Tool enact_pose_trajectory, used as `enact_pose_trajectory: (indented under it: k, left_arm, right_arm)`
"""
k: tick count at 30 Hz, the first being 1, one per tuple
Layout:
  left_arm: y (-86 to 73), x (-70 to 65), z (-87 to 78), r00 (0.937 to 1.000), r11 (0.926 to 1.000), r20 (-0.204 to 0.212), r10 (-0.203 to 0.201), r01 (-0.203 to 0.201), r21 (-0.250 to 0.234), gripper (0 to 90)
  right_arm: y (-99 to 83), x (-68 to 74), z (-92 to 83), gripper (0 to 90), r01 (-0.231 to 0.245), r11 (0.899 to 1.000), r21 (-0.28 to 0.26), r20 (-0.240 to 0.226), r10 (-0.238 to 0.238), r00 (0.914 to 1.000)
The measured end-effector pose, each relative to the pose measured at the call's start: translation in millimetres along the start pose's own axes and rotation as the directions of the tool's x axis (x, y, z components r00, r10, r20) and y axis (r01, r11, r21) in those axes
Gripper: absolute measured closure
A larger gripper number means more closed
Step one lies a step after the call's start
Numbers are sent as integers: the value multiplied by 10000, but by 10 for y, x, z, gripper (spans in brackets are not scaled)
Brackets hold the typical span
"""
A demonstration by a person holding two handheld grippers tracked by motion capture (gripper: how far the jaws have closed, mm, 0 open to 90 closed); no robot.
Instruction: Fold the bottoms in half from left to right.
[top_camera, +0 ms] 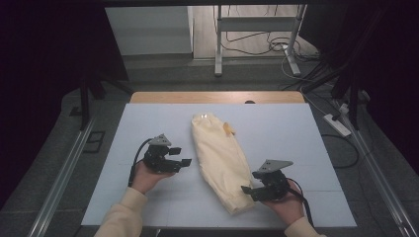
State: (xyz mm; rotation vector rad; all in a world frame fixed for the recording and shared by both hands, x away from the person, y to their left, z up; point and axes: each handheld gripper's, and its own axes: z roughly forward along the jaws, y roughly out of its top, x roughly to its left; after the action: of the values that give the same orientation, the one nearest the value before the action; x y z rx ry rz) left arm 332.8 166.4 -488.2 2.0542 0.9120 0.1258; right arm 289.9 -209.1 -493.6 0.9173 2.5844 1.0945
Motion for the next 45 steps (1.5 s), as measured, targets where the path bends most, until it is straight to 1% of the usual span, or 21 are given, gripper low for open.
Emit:
enact_pose_trajectory:
  k: [3, 8, 11, 17, 21, 23, 24, 25, 26, 27, 29, 31, 33, 35, 38, 41, 45]
  left_arm:
    - [4, -13, 7, 10000, 10000, 19, 48, -48, 59, 313]
    - [13, -32, 13, 9999, 9998, 18, 146, -146, 106, 309]
    - [10, -26, 11, 9999, 9999, 19, 123, -123, 95, 309]
    - [7, -25, 20, 9999, 9998, 27, 126, -126, 136, 308]
    - [4, -29, 35, 9999, 9997, 51, 156, -157, 185, 307]
    - [4, -28, 37, 9998, 9997, 54, 166, -167, 196, 308]
    - [3, -26, 37, 9999, 9997, 59, 158, -159, 194, 307]
    - [3, -24, 38, 9999, 9997, 57, 149, -150, 193, 307]
    - [2, -23, 39, 9999, 9997, 54, 144, -145, 210, 308]
    - [1, -22, 39, 9999, 9996, 52, 145, -146, 232, 308]
    - [-1, -22, 43, 9999, 9995, 51, 164, -165, 256, 308]
    - [0, -27, 49, 9999, 9995, 42, 155, -156, 265, 308]
    - [2, -31, 54, 9998, 9994, 52, 190, -191, 274, 308]
    - [2, -34, 58, 9998, 9993, 64, 203, -205, 297, 308]
    - [2, -32, 58, 9998, 9993, 74, 205, -207, 296, 308]
    - [-1, -27, 53, 9997, 9993, 68, 219, -221, 292, 308]
    - [-2, -26, 54, 9998, 9994, 67, 209, -211, 284, 308]
  right_arm:
    - [-14, -5, 41, 297, -92, 9998, 181, -106, 94, 9999]
    - [-31, -10, 90, 274, -180, 9986, 489, -128, 187, 9997]
    - [-41, -20, 118, 260, -378, 9971, 663, -290, 397, 9988]
    - [-46, -19, 146, 252, -445, 9954, 852, -307, 472, 9984]
    - [-57, -33, 174, 255, -698, 9925, 1001, -460, 747, 9961]
    - [-58, -37, 181, 282, -830, 9906, 1091, -562, 895, 9944]
    - [-58, -42, 183, 319, -870, 9898, 1126, -679, 950, 9932]
    - [-60, -43, 186, 359, -976, 9887, 1135, -862, 1077, 9904]
    - [-60, -51, 186, 422, -1054, 9871, 1203, -1111, 1189, 9867]
    - [-61, -53, 186, 452, -1103, 9863, 1225, -1314, 1263, 9833]
    - [-61, -55, 183, 491, -1141, 9850, 1297, -1452, 1327, 9805]
    - [-61, -60, 182, 529, -1267, 9824, 1374, -1618, 1485, 9756]
    - [-60, -58, 177, 574, -1268, 9819, 1406, -1742, 1506, 9731]
    - [-57, -46, 170, 608, -1146, 9837, 1389, -1796, 1388, 9739]
    - [-58, -38, 166, 632, -1139, 9844, 1343, -1840, 1378, 9732]
    - [-59, -22, 164, 640, -928, 9877, 1256, -1874, 1155, 9755]
    - [-60, -4, 162, 641, -898, 9885, 1219, -1876, 1118, 9759]
